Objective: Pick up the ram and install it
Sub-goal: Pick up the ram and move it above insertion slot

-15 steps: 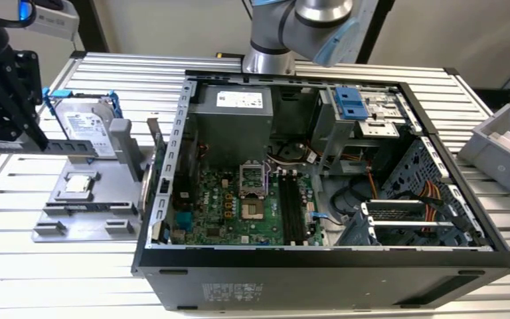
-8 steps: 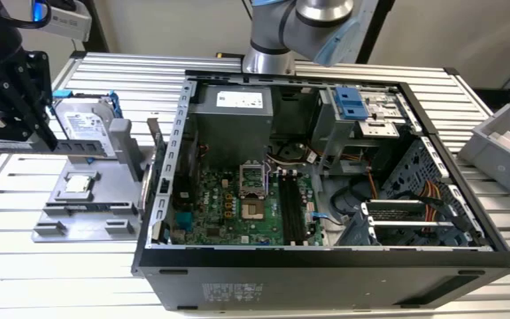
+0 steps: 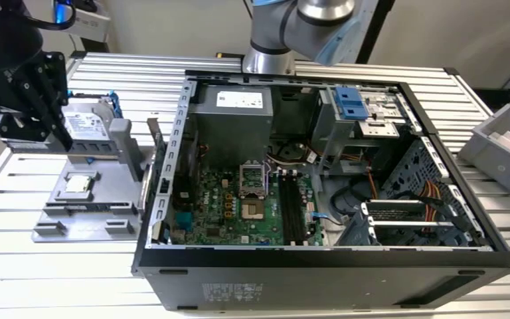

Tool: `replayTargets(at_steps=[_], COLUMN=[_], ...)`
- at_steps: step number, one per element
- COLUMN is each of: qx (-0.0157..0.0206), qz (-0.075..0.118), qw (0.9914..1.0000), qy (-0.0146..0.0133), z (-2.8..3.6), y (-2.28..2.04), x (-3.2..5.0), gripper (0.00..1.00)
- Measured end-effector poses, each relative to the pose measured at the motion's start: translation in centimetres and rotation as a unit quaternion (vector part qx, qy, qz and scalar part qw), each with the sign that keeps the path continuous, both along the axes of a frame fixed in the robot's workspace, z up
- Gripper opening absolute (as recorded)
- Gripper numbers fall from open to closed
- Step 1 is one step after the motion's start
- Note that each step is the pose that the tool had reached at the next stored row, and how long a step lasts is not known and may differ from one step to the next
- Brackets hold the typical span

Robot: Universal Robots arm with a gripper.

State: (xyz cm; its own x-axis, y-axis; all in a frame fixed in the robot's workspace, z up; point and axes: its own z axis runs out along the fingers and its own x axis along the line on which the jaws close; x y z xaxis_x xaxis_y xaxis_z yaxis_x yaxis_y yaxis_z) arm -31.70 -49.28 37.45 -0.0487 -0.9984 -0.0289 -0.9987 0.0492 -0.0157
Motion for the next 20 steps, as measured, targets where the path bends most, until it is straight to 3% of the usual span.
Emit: replayTargets(at_steps=[3,9,20], qx=[0.0,0.0001,0.0], qz=[0.0,0.0,0.0], qw=[1.0,1.0,1.0], qy=[0.0005,0.001,0.0013], z=[0.0,0.19,0.2], y=[0.0,0.0,0.0], x=[0.61,1.04,3.54], gripper=[0.0,0.0,0.0])
